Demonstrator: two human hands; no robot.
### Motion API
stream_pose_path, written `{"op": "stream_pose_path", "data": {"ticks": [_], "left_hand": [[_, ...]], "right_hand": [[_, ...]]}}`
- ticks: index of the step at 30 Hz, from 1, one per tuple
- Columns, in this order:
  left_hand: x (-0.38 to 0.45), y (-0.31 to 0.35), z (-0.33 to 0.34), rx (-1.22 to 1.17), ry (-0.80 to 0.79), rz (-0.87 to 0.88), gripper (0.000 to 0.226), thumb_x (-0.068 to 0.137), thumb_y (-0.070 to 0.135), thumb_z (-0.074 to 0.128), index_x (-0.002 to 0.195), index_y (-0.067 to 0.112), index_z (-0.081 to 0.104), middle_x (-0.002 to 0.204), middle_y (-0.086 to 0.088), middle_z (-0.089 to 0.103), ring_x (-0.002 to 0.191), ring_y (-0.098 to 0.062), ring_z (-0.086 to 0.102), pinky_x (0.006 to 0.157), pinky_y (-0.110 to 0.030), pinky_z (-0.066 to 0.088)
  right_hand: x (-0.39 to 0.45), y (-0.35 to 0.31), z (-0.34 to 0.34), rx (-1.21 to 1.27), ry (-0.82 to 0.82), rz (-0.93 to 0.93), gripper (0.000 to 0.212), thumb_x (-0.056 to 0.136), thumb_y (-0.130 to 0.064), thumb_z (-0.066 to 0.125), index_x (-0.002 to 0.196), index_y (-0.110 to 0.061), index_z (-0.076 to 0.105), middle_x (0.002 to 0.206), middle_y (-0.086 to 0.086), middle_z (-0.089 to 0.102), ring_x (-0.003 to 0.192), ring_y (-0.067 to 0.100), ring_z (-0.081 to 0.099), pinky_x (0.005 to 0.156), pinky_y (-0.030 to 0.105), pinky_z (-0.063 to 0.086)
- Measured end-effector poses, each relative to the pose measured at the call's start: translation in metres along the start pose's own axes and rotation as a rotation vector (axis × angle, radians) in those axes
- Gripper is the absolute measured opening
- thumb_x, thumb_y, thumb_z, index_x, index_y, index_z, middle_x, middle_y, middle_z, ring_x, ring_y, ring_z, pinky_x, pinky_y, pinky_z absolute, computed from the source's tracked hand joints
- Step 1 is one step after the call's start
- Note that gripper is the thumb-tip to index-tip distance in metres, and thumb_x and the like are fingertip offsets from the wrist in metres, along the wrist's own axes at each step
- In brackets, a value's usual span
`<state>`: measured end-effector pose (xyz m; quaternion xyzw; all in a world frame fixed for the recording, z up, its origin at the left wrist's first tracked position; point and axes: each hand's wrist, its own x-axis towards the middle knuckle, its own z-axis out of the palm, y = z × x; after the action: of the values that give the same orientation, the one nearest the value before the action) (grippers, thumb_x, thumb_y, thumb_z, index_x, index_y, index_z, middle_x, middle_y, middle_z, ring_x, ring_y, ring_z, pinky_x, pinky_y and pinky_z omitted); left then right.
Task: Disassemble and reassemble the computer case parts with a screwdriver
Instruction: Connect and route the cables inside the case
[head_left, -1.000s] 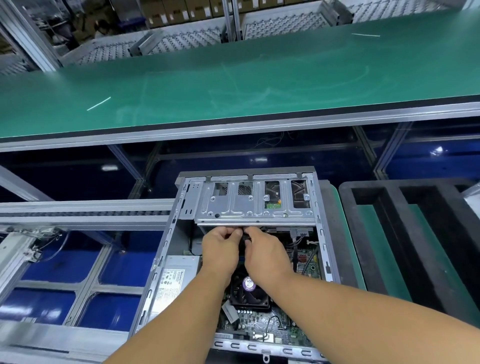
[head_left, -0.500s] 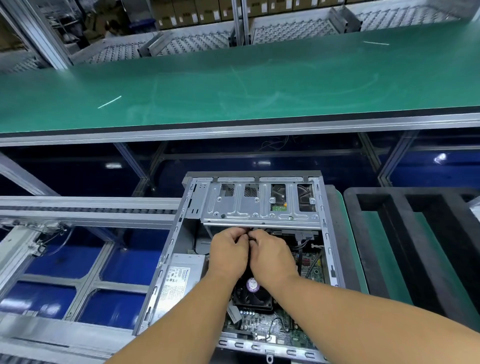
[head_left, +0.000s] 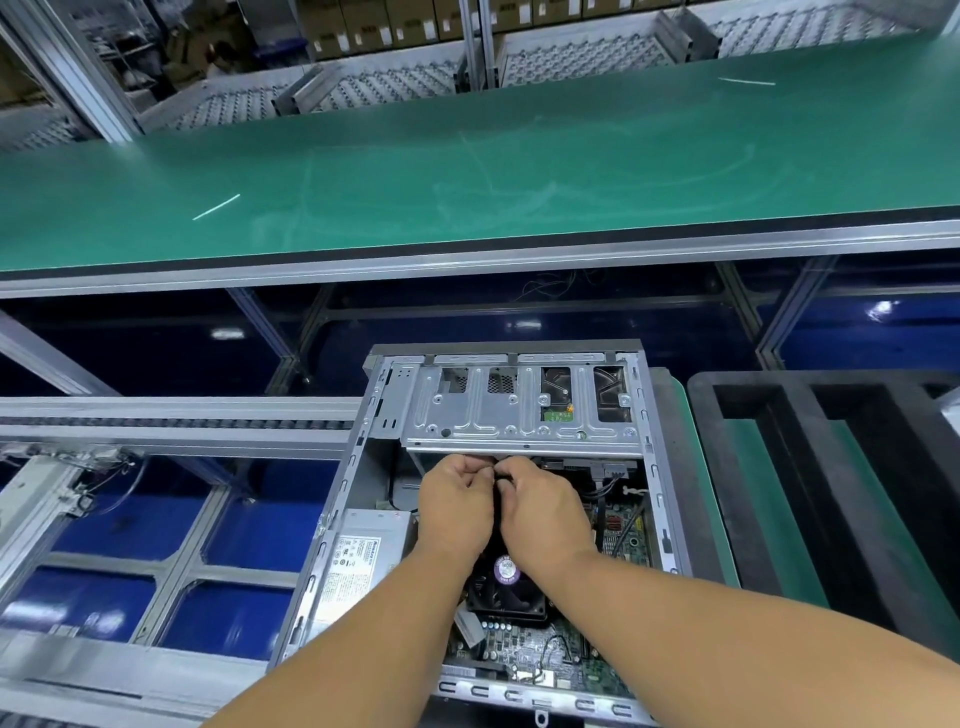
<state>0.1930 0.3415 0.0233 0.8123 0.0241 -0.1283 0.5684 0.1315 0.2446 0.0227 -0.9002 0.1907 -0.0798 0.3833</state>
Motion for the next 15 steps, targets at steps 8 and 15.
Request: {"op": "stream_pose_path", "data": {"ticks": [8,15], "left_hand": [[0.0015,-0.0019,-0.0013,-0.06,-0.042,-0.065,0.011,0.094,0.005,0.068,0.087,0.011,0.075,0.071,-0.004,0.076,0.058,-0.01,0.065,0.052,-0.023,0.053],[0.0026,0.0001,-0.0016,-0.048,-0.067,-0.114,0.005,0.091,0.008,0.064,0.095,0.009,0.067,0.082,-0.007,0.076,0.065,-0.017,0.062,0.06,-0.032,0.052]], "right_hand": [[-0.0016,0.0013,-0.0007,-0.069,-0.023,-0.063,0.007,0.106,-0.025,0.049,0.111,-0.026,0.053,0.072,-0.008,0.058,0.07,0.019,0.059,0.058,0.034,0.045],[-0.0003,-0.0011,-0.006,-0.129,-0.048,-0.067,0.011,0.101,-0.012,0.049,0.102,-0.022,0.053,0.079,-0.001,0.063,0.077,0.025,0.062,0.064,0.037,0.051]]}}
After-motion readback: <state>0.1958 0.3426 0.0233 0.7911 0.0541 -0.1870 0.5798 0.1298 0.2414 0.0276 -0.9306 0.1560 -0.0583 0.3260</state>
